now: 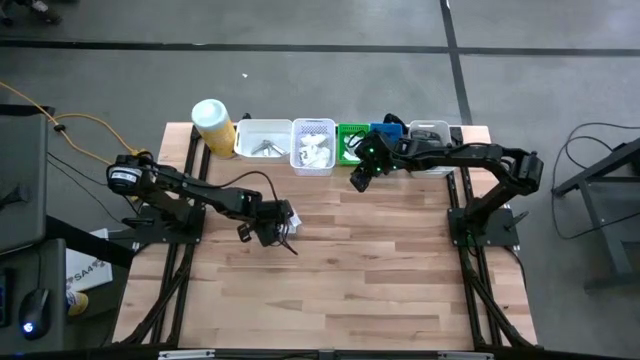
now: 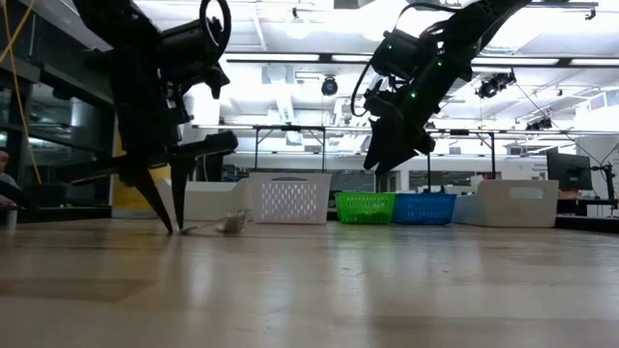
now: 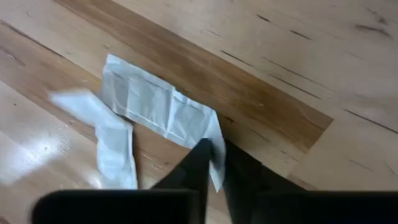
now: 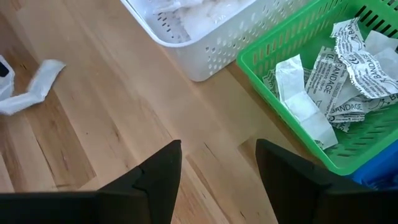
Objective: Pick & Place Travel size toiletries
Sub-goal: Put the white bandage into the green bin
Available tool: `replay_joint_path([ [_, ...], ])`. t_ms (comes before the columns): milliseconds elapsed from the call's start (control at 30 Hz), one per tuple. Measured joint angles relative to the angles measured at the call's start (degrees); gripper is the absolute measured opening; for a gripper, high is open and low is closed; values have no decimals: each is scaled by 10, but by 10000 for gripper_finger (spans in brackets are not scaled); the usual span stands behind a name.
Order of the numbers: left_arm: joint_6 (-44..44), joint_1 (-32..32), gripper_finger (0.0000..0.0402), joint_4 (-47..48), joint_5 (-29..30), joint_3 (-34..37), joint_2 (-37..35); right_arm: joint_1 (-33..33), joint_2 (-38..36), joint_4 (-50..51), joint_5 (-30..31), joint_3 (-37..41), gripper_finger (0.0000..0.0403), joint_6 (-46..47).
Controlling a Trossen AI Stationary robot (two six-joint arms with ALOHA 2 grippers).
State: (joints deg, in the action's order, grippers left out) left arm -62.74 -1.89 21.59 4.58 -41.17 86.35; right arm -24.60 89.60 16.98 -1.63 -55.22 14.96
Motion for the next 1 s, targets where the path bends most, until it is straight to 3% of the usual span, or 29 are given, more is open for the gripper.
replay_joint_path([
  [100, 12, 0, 6, 2, 0, 0, 1, 4, 0, 0, 0, 0, 200, 0],
  [367, 90, -10, 2, 12, 2, -5, 1, 52, 0, 0, 1, 0, 200, -10],
  [700, 201, -62, 1, 10, 1, -76, 1, 192, 0, -57, 29, 0, 200, -126],
  [900, 295, -54, 1, -45, 8, -111, 1, 279, 6, -126, 34, 0, 200, -203],
  [1000, 342, -50, 1, -70, 7, -125, 1, 311, 17, -162, 66, -1, 200, -229],
])
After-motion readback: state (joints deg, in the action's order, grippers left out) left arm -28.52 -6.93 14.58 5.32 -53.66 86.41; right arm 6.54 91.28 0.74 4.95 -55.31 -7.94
